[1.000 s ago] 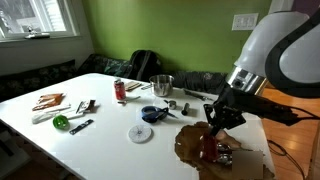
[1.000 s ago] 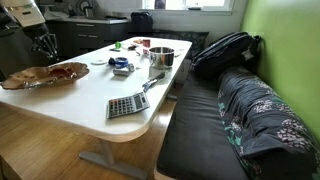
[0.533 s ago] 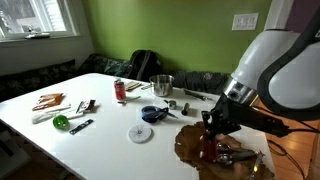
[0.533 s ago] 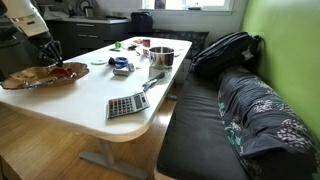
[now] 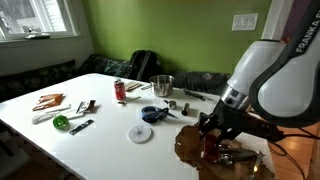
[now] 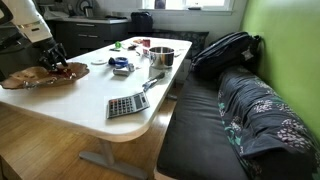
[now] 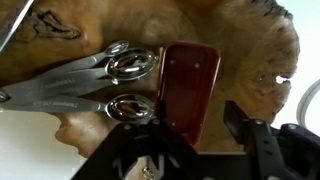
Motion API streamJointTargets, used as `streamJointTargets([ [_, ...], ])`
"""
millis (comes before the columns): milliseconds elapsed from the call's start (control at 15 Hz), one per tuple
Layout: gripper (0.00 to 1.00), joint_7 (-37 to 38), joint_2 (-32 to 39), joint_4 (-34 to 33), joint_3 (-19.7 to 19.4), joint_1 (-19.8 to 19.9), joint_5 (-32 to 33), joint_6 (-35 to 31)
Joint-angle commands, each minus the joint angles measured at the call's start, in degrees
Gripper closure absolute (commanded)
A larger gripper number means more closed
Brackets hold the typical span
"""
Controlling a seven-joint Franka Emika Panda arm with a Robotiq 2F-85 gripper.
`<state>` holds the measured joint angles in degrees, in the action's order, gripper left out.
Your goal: Pick up the silver object from the table and put it in the red trolley
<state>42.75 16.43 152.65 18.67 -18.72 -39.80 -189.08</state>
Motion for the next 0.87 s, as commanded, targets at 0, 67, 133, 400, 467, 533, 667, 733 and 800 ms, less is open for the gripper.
streamJointTargets([
  [0, 0.07, 2.4, -6.0, 0.7, 8.1, 9.1, -1.0, 2.1],
  [67, 0.01, 3.3, -7.6, 0.3, 11.4, 12.9, -1.2, 3.4],
  [133, 0.00, 4.2, -9.3, -0.3, 16.0, 17.9, -1.5, 4.5],
  [400, 0.00, 3.2, -10.3, -5.9, 28.2, 31.2, -10.1, 2.7],
  [467, 0.00, 2.3, -9.6, -6.1, 28.4, 32.6, -10.9, 1.2],
  [533, 0.00, 2.0, -9.9, -3.2, 25.6, 32.5, -8.9, 1.0],
  [667, 0.00, 2.6, -10.2, -4.7, 25.6, 31.7, -8.2, 2.5],
  [733, 0.00, 1.7, -9.8, -3.3, 24.7, 32.5, -8.1, 2.3],
  [800, 0.00, 1.0, -9.3, -2.4, 24.2, 33.0, -8.1, 1.9],
])
